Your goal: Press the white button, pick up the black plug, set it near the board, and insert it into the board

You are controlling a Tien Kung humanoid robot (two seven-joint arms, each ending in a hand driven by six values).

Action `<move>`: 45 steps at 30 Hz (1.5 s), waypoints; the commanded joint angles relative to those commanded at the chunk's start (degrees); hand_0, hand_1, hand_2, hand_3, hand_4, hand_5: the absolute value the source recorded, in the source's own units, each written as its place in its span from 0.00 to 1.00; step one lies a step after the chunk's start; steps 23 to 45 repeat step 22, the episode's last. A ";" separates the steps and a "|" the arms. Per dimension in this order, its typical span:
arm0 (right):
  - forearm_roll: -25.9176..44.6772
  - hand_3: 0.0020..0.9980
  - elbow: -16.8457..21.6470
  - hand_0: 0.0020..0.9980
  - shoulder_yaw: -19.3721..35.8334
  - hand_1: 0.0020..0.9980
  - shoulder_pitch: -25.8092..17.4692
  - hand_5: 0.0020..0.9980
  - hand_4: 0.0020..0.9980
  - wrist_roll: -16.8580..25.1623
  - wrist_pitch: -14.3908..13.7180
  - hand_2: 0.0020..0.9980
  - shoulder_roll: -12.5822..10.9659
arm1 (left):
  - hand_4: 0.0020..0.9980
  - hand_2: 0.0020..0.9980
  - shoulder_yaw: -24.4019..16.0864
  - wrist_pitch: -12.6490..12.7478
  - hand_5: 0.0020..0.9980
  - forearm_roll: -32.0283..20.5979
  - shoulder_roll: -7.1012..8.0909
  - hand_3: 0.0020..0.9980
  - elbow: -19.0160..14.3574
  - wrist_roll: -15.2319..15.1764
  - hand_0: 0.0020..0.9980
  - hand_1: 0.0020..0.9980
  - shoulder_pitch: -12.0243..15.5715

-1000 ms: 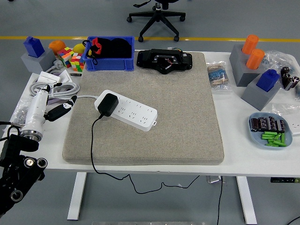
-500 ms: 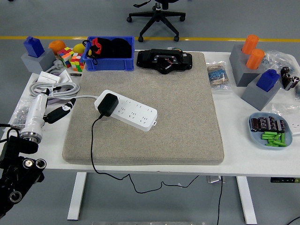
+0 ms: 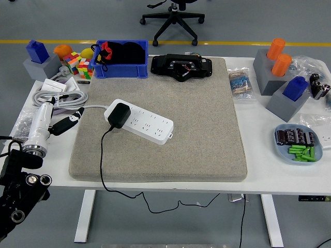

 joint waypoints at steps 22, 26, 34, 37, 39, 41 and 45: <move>-1.84 0.59 -1.53 0.62 2.68 0.60 0.83 0.41 0.67 -0.51 0.41 0.60 0.09 | 0.80 0.93 0.21 -0.08 0.51 0.26 -0.03 0.81 -0.03 2.09 1.00 0.97 0.08; -1.84 0.59 -1.53 0.62 2.68 0.60 0.83 0.41 0.67 -0.51 0.41 0.60 0.09 | 0.80 0.93 0.21 -0.08 0.51 0.26 -0.03 0.81 -0.03 2.09 1.00 0.97 0.08; -1.84 0.59 -1.53 0.62 2.68 0.60 0.83 0.41 0.67 -0.51 0.41 0.60 0.09 | 0.80 0.93 0.21 -0.08 0.51 0.26 -0.03 0.81 -0.03 2.09 1.00 0.97 0.08; -1.84 0.59 -1.53 0.62 2.68 0.60 0.83 0.41 0.67 -0.51 0.41 0.60 0.09 | 0.80 0.93 0.21 -0.08 0.51 0.26 -0.03 0.81 -0.03 2.09 1.00 0.97 0.08; -1.84 0.59 -1.53 0.62 2.68 0.60 0.83 0.41 0.67 -0.51 0.41 0.60 0.09 | 0.80 0.93 0.21 -0.08 0.51 0.26 -0.03 0.81 -0.03 2.09 1.00 0.97 0.08; -1.84 0.59 -1.53 0.62 2.68 0.60 0.83 0.41 0.67 -0.51 0.41 0.60 0.09 | 0.80 0.93 0.21 -0.08 0.51 0.26 -0.03 0.81 -0.03 2.09 1.00 0.97 0.08; -1.84 0.59 -1.53 0.62 2.68 0.60 0.83 0.41 0.67 -0.51 0.41 0.60 0.09 | 0.80 0.93 0.21 -0.08 0.51 0.26 -0.03 0.81 -0.03 2.09 1.00 0.97 0.08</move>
